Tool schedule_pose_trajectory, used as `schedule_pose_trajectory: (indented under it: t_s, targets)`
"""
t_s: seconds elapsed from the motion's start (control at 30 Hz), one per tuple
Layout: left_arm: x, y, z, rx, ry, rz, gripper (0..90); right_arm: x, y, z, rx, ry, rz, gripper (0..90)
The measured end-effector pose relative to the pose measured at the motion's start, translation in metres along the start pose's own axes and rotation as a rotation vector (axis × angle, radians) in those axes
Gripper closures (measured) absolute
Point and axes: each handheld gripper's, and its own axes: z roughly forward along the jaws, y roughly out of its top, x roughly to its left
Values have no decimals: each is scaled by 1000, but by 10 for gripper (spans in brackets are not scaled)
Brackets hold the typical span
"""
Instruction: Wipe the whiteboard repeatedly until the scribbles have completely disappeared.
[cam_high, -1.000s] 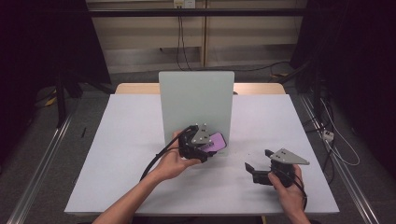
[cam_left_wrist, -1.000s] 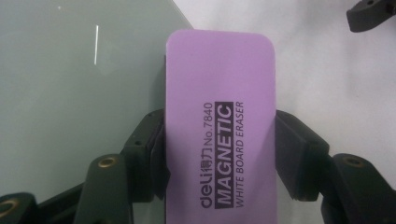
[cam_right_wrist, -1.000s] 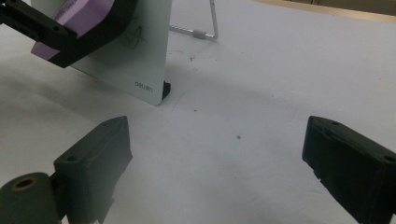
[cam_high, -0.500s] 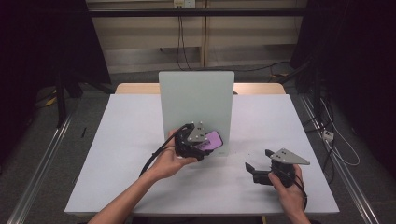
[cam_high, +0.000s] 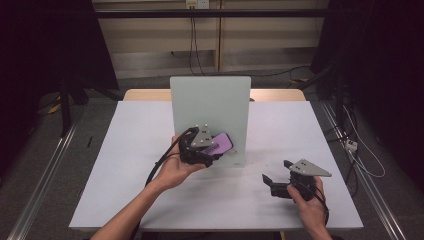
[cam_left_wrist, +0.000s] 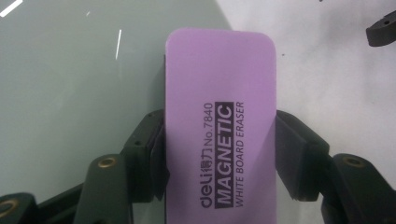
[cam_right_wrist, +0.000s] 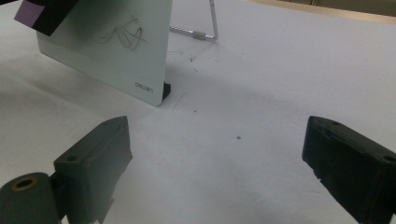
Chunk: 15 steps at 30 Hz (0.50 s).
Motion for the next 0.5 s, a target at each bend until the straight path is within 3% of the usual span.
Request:
schedule_pose_trajectory:
  t_s: [0.03, 0.3, 0.5]
  targets:
    - [-1, 1, 3, -10, -4, -10, 407, 0, 0, 0, 0, 0, -1, 80]
    - [-12, 20, 28, -12, -41, 29, 408, 0, 0, 0, 0, 2, 2, 81]
    - [-22, 20, 43, 5, -67, 57, 407, -1, -1, -2, -4, 1, 2, 81]
